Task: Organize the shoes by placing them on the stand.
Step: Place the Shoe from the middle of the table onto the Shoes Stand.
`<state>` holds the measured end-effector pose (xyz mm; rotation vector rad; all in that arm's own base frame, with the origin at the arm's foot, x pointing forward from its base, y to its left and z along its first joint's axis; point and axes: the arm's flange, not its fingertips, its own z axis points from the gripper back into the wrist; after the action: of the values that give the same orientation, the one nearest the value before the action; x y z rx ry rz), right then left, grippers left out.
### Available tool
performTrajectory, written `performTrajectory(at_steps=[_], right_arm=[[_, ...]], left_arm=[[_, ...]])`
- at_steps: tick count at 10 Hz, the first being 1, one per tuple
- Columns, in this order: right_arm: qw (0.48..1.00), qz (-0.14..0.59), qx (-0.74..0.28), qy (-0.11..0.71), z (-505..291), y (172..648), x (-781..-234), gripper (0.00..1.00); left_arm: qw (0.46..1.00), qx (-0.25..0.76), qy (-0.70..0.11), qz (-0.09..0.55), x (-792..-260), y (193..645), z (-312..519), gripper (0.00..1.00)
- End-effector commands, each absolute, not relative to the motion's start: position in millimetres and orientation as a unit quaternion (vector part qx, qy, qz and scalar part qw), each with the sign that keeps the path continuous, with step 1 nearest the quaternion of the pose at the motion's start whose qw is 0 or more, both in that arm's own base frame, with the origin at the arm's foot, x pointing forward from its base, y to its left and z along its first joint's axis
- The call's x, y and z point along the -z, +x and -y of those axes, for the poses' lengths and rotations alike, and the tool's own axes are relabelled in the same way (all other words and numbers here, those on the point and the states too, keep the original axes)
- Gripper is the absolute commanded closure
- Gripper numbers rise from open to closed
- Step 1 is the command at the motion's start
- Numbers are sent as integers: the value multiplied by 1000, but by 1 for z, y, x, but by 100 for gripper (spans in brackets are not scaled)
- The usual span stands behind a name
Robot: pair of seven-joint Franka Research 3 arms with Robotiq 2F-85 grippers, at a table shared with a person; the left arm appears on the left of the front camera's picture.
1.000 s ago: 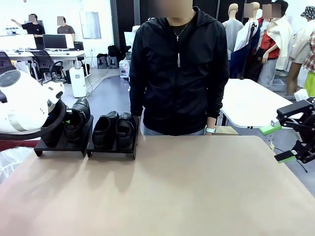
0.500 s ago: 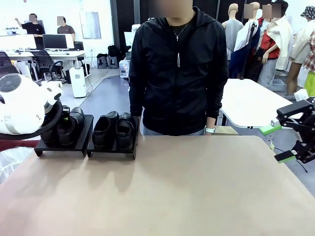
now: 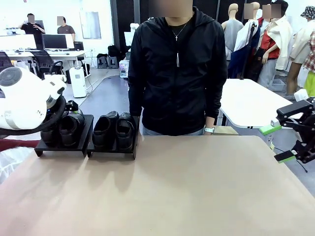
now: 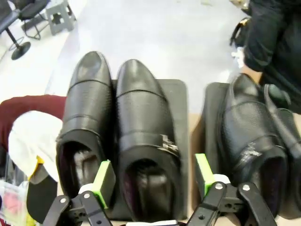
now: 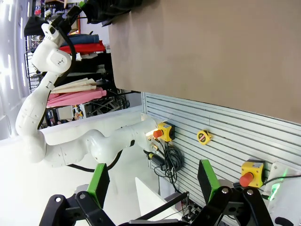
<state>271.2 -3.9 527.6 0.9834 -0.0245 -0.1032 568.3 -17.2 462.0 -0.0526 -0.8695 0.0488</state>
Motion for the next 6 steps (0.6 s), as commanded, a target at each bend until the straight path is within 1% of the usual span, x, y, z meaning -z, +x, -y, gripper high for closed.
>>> performTrajectory(at_steps=[1, 2, 3, 4, 5, 6], right_arm=[[873, 21, 39, 485, 3, 274, -530, 0], [873, 21, 39, 485, 3, 274, -530, 0], [873, 21, 39, 485, 3, 274, -530, 0], [873, 21, 39, 485, 3, 274, -530, 0], [873, 21, 39, 485, 3, 274, -530, 0], [873, 21, 39, 485, 3, 274, -530, 0]], left_arm=[[926, -29, -40, 374, -493, 524, 10, 0], [931, -22, -34, 364, -509, 505, 4, 0], [938, 7, -66, 341, -523, 486, -1, 0], [954, 71, -102, 272, -534, 463, -5, 0], [953, 157, -121, 227, -543, 440, -12, 0], [949, 202, -146, 193, -550, 422, -19, 0]])
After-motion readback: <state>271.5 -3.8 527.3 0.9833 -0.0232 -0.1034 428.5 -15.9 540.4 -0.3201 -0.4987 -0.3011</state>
